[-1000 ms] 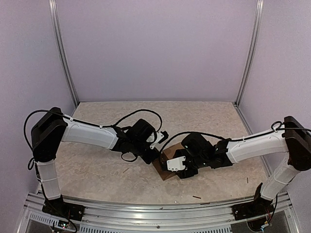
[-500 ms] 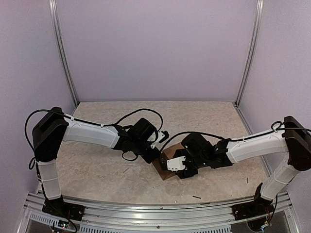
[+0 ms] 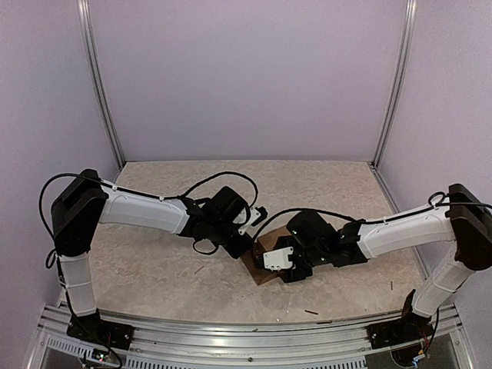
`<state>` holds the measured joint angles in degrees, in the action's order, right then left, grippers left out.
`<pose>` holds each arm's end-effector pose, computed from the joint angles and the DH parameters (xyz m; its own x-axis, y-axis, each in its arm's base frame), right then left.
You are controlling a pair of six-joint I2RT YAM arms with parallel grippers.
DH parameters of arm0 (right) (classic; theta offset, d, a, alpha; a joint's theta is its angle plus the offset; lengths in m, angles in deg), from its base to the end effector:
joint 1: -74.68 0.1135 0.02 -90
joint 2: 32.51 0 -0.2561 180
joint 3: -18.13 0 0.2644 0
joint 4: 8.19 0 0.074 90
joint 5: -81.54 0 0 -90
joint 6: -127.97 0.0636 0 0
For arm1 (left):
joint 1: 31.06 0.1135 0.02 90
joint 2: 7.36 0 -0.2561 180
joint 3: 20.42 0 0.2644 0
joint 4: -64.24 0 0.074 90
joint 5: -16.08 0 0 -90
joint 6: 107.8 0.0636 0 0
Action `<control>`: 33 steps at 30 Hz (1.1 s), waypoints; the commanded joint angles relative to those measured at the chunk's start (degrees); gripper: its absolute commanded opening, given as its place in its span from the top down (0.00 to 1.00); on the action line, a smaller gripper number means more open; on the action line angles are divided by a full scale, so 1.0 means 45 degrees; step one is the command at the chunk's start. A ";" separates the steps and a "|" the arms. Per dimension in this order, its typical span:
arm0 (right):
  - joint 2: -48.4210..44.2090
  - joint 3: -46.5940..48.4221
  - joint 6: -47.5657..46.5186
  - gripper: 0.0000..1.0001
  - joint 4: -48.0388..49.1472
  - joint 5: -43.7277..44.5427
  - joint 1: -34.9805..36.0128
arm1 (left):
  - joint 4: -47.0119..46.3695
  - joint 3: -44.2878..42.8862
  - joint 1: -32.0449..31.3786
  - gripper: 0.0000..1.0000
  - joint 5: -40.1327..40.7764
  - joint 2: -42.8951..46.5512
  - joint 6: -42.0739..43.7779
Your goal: Fold the paper box
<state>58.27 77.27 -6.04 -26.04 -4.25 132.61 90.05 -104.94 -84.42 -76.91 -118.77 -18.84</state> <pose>0.1833 0.2838 0.1264 0.2792 -0.8594 -0.4284 -0.8701 -0.0377 -0.4915 0.2555 -0.3491 0.1230 -0.4895 0.6278 -0.6051 0.8114 0.5821 -0.0525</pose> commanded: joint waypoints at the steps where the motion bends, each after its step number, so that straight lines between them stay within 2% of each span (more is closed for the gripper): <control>1: 0.0449 0.0208 0.0423 0.29 -0.0212 0.0072 -0.0014 | 0.0129 -0.0355 -0.0124 1.00 -0.0153 0.0010 -0.0183; 10: 0.0755 0.0479 0.0706 0.38 -0.0497 0.0106 -0.0020 | 0.0117 -0.0295 -0.0153 1.00 -0.0121 0.0008 -0.0217; 16: 0.0569 0.0290 0.0520 0.38 -0.0538 0.0090 -0.0012 | 0.0209 -0.0354 -0.0153 1.00 -0.0096 0.0003 -0.0115; 33: 0.0653 0.0115 0.0088 0.36 -0.0618 -0.0384 -0.0004 | 0.2207 -0.2358 -0.0087 1.00 -0.0490 -0.1096 0.0192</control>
<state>59.84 78.99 -5.05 -25.91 -3.27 132.61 99.25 -112.85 -84.40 -75.79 -121.99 -18.51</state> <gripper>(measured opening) 0.639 0.009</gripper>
